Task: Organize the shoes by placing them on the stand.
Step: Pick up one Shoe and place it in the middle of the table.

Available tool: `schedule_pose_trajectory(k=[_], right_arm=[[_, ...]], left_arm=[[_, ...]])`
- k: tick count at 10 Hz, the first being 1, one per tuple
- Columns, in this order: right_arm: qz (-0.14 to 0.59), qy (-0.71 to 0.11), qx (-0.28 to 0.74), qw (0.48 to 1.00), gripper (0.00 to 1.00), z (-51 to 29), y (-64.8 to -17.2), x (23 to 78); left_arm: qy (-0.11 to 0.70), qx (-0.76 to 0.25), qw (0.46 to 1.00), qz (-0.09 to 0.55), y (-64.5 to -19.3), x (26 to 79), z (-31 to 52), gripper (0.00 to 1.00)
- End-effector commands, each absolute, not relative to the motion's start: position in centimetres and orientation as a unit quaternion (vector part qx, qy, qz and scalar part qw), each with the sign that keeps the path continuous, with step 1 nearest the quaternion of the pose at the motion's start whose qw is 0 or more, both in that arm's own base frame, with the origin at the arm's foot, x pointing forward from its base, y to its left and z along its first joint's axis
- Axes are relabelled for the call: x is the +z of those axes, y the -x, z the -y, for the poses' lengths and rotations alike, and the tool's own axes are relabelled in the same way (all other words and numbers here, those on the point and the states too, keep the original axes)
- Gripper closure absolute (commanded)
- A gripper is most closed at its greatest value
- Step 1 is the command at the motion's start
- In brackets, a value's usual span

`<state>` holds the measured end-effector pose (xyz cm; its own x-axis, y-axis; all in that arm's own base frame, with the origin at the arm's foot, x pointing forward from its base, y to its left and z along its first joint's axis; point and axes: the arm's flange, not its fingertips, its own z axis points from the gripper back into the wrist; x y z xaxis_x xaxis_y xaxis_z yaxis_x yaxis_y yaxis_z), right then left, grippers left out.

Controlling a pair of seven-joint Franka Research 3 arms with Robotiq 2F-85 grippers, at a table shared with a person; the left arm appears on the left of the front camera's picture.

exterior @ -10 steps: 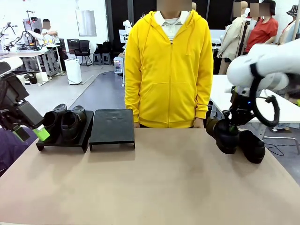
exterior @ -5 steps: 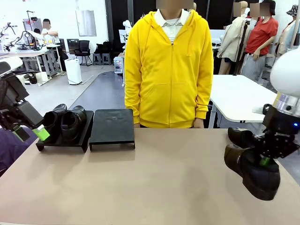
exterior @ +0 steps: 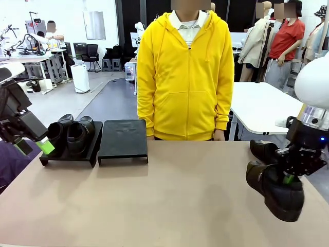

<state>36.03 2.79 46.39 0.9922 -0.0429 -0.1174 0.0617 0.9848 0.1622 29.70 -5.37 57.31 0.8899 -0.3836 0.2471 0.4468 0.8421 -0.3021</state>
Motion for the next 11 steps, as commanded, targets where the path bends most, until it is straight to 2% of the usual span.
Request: schedule_pose_trajectory(k=[1,3,5,8,11], right_arm=[[-0.044,-0.094,0.022,0.994,1.00,-12.2,-37.0,45.0],[-0.052,-0.066,0.059,0.995,1.00,-22.1,-37.4,41.7],[0.008,-0.085,0.017,0.996,1.00,-29.0,-38.2,39.1],[0.039,-0.084,-0.005,0.996,1.00,-34.1,-39.5,36.3],[0.014,-0.070,-0.007,0.997,1.00,-35.6,-40.5,34.6]], left_arm=[[0.188,-0.224,0.952,0.091,-29.7,57.3,5.2,0.00],[0.188,-0.224,0.952,0.091,-29.7,57.3,5.2,0.00],[0.188,-0.224,0.952,0.091,-29.7,57.3,5.2,0.00],[0.188,-0.224,0.952,0.091,-29.7,57.3,5.2,0.00],[0.188,-0.224,0.952,0.091,-29.7,57.3,5.2,0.00]])
